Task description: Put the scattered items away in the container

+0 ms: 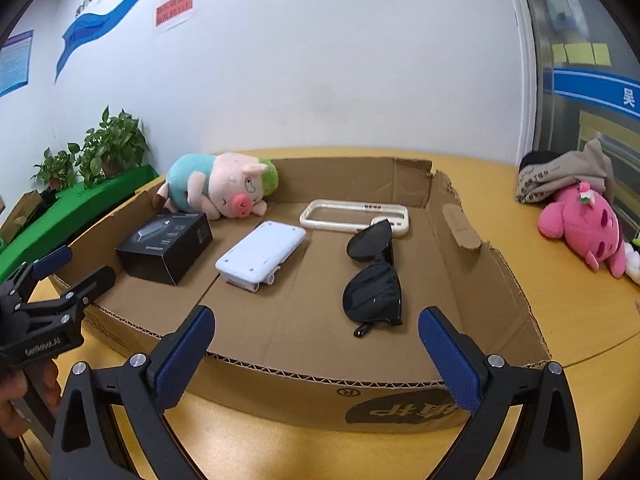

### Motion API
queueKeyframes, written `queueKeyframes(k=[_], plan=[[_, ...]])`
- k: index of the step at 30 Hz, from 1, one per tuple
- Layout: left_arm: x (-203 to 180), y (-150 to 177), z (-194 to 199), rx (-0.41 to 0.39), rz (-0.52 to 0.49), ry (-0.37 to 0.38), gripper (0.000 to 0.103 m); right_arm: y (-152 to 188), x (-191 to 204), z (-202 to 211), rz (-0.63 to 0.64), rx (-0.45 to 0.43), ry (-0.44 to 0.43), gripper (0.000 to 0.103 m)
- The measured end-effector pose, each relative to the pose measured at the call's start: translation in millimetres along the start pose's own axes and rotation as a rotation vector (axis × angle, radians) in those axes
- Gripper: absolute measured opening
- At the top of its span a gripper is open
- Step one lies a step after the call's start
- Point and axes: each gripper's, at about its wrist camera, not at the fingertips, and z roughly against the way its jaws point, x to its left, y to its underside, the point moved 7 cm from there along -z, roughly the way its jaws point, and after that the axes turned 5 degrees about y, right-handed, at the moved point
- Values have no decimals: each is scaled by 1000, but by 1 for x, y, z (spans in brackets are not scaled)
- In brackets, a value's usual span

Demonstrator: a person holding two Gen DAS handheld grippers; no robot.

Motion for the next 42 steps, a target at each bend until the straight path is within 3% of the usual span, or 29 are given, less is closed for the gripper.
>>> queueKeyframes(k=[5, 16, 42], plan=[[0, 0, 0, 2, -1, -4, 103, 4, 1, 7, 11, -90, -1, 103], [0, -1, 0, 2, 0, -5, 103, 0, 0, 4, -2, -89, 41, 103], [3, -3, -9, 18, 0, -29, 103, -2, -3, -1, -1, -83, 37, 103]])
